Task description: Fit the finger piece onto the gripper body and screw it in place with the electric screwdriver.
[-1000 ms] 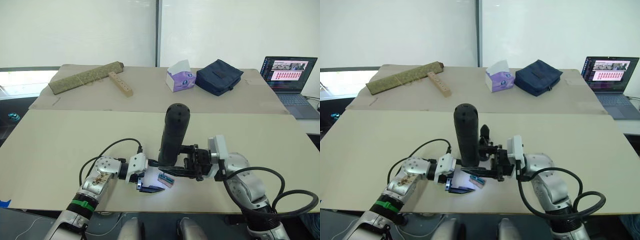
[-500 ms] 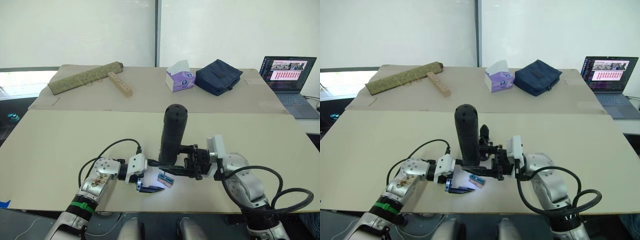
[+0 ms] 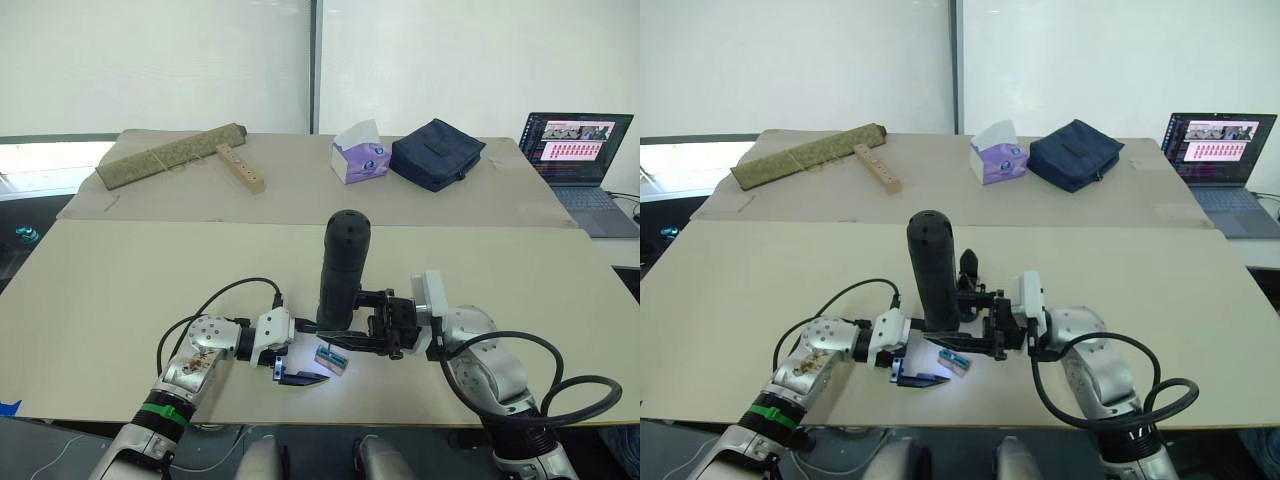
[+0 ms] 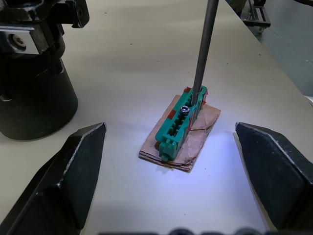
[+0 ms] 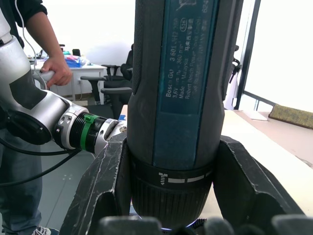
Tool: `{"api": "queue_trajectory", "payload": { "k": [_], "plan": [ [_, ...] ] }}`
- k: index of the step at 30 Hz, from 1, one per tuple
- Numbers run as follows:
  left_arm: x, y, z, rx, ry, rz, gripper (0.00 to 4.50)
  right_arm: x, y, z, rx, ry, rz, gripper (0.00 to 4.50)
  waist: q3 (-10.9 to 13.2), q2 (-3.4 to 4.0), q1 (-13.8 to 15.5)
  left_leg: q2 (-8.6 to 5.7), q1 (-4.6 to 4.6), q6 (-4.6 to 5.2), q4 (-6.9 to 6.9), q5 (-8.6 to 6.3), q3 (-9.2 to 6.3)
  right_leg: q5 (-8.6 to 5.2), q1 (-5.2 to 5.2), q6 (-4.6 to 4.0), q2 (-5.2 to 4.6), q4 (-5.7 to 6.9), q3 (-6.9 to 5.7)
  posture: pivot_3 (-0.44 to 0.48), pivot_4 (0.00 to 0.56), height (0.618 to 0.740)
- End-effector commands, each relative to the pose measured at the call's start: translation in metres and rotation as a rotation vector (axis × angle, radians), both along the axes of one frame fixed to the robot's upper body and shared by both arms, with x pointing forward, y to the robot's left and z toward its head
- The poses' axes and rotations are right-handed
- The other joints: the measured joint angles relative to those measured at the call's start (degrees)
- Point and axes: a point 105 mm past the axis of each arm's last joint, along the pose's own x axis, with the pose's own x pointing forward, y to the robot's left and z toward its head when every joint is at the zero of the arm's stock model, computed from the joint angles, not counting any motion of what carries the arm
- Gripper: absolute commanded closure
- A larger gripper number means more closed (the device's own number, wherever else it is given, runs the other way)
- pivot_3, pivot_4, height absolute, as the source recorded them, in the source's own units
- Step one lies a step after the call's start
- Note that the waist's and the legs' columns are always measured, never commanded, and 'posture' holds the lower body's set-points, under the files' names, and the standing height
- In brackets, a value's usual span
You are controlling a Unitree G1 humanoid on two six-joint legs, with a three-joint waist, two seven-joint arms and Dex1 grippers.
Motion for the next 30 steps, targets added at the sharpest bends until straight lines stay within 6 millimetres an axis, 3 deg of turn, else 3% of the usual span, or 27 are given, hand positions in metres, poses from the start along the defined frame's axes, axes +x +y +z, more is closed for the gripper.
{"api": "queue_trajectory", "payload": {
  "k": [1, 30],
  "plan": [
    [-0.0068, 0.0015, -0.0159, 0.036, 0.051, 0.001, 0.05, -0.0031, 0.0003, 0.0141, 0.033, -0.081, 0.01, 2.57, 0.0, 0.0, 0.0, 0.0, 0.0, 0.0, 0.0, 0.0, 0.0, 0.0, 0.0, 0.0, 0.0, 0.0, 0.0, 0.0, 0.15, 0.74],
    [-0.0084, 0.0012, -0.0202, 0.035, 0.061, 0.005, 0.05, 0.0, 0.0001, 0.0105, 0.014, -0.071, 0.005, 2.57, -0.02, 0.04, 0.02, 0.0, 0.02, 0.0, 0.0, 0.0, 0.0, 0.0, 0.01, 0.0, 0.0, 0.01, 0.0, 0.0, 0.15, 0.74]
  ]
}}
